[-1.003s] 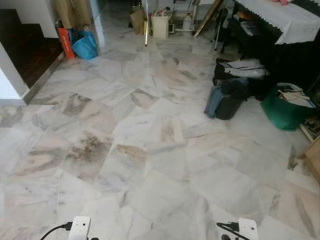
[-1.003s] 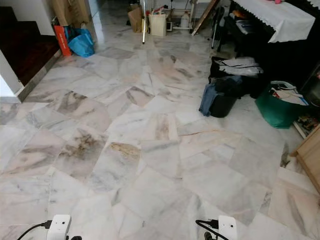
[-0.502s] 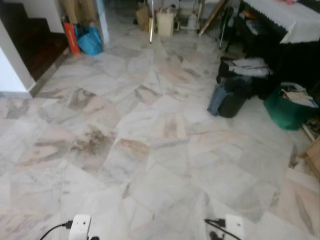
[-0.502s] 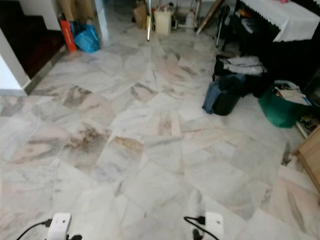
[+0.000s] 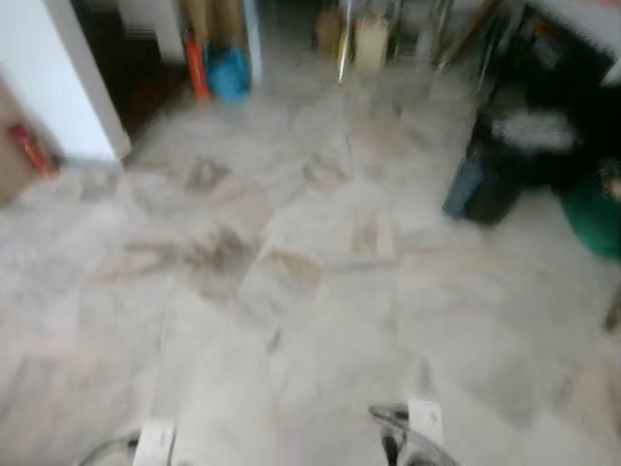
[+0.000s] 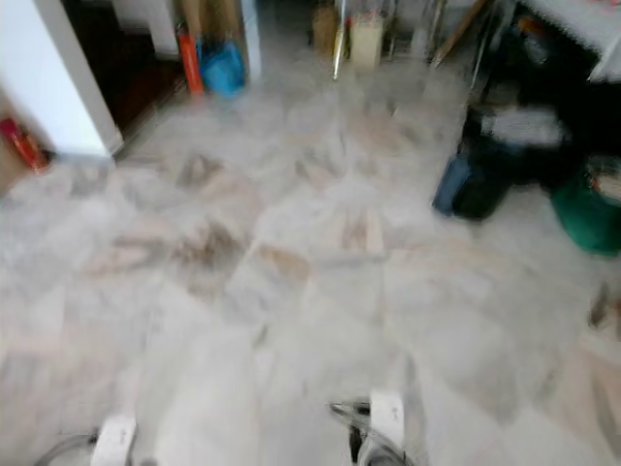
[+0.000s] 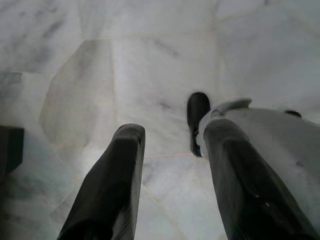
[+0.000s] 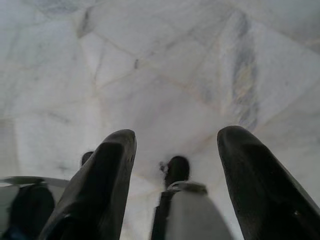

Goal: Move the pillow to the sofa from floor

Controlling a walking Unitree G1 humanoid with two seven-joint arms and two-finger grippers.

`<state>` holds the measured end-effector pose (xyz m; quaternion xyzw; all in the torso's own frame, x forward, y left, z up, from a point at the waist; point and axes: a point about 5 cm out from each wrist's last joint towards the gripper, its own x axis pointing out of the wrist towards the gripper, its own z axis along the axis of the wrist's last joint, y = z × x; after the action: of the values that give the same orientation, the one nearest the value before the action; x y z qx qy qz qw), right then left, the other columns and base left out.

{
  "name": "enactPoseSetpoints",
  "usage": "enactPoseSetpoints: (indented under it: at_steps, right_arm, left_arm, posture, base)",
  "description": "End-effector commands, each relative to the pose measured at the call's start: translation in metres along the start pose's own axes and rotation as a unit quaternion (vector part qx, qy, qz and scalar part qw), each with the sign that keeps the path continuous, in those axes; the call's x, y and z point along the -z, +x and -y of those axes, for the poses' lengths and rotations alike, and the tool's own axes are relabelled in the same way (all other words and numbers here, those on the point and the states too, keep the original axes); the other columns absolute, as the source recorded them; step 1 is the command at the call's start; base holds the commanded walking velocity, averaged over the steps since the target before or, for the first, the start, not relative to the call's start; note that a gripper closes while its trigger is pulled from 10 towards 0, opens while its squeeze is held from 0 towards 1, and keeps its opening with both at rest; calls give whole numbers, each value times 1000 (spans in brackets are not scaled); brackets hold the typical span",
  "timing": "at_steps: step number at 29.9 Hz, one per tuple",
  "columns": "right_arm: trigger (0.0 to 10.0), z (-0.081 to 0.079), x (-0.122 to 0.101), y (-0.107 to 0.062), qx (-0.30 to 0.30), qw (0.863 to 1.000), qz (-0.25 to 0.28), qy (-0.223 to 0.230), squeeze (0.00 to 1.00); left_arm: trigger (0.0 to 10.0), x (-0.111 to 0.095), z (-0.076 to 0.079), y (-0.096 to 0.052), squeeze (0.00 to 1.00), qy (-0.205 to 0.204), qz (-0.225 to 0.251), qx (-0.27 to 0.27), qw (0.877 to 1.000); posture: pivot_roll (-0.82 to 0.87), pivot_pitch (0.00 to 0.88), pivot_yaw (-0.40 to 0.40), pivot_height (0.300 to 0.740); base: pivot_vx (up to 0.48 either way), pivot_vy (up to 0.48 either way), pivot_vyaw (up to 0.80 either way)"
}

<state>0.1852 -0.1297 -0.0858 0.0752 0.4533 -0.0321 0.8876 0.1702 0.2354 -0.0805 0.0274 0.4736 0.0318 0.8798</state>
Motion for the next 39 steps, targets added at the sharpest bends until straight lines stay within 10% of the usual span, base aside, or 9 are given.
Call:
enactPoseSetpoints:
  at_steps: [1, 39]
  right_arm:
    - [10000, -6, 2, 0, 2, 1000, -7, -6, 0]
    - [10000, 83, 18, -15, 35, 999, -13, 1, 0]
  left_arm:
    - [10000, 2, 1, 0, 0, 3, -4, 2, 1000]
    - [10000, 2, 2, 0, 0, 0, -5, 4, 1000]
  posture:
    - [24, 4, -20, 740]
    - [27, 8, -25, 740]
  base:
    - [-304, 0, 0]
    - [-307, 0, 0]
